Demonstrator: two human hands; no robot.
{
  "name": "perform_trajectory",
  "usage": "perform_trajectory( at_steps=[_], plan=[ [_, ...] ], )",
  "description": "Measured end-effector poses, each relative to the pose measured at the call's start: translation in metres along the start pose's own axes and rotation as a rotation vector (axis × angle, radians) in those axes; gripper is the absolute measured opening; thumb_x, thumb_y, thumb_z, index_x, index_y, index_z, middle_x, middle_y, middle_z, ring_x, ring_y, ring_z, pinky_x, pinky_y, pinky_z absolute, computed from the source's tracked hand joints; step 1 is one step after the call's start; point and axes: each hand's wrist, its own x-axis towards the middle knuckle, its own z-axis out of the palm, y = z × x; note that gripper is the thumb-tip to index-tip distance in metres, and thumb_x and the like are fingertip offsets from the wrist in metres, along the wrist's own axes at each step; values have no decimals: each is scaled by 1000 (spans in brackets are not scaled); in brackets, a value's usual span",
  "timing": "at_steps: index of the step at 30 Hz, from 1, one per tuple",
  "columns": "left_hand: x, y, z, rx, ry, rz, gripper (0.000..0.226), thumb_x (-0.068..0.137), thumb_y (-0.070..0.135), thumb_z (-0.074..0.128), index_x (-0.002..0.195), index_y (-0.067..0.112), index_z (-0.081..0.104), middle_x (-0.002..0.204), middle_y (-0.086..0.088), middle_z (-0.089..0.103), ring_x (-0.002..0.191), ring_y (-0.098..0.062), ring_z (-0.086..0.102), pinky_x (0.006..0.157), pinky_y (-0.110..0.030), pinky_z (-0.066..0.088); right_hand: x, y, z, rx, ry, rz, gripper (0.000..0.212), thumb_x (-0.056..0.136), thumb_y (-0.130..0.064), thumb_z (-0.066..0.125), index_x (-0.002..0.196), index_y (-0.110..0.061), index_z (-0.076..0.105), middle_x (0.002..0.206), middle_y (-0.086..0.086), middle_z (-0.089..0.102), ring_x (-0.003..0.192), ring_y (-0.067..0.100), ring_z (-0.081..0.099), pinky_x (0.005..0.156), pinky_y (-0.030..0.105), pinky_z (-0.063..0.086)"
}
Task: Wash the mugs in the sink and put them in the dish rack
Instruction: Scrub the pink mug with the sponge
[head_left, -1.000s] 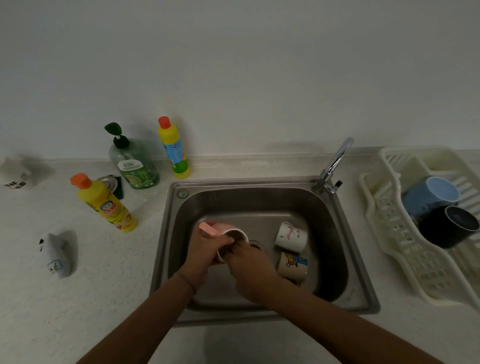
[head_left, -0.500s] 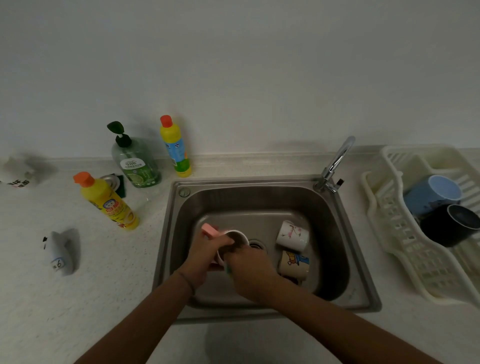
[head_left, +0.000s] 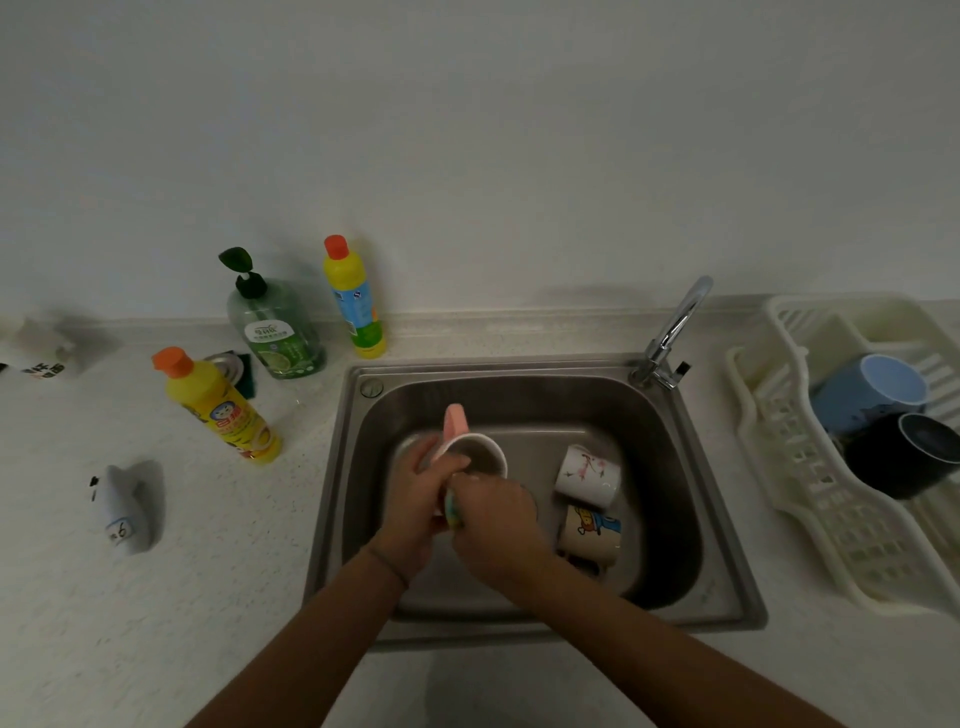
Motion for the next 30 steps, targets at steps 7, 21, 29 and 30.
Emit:
perform_trajectory(
  at_steps=[7, 21, 29, 30],
  plan=[
    [1, -7, -18, -29, 69, -29, 41, 88, 13, 73, 125, 30, 68, 118, -7, 71, 106, -31, 69, 69, -39, 60, 0, 21, -7, -257, -175, -286, 43, 93, -13, 61, 136, -13, 53, 131, 12, 61, 112, 29, 61, 89, 43, 56],
    [0, -5, -12, 64, 17, -60, 23, 90, 16, 71, 112, 21, 76, 110, -11, 75, 109, -35, 67, 79, -39, 57, -4, 1, 16, 149, -57, 34, 28, 97, -21, 60, 124, -15, 60, 112, 4, 68, 95, 16, 66, 86, 32, 56],
    [4, 17, -25, 325, -114, -162, 59, 69, 36, 78, 127, 35, 68, 119, -1, 68, 107, -26, 64, 73, -46, 64, 0, 20, 1, -272, -306, -229, 52, 94, -20, 60, 143, -14, 42, 142, 13, 51, 121, 29, 55, 98, 43, 51],
    [4, 19, -22, 344, -107, -138, 61, 68, 35, 79, 128, 35, 67, 118, 2, 67, 106, -25, 65, 74, -48, 64, 2, 19, 1, -293, -315, -203, 50, 95, -23, 60, 142, -13, 44, 139, 13, 54, 117, 29, 57, 96, 43, 52]
  ],
)
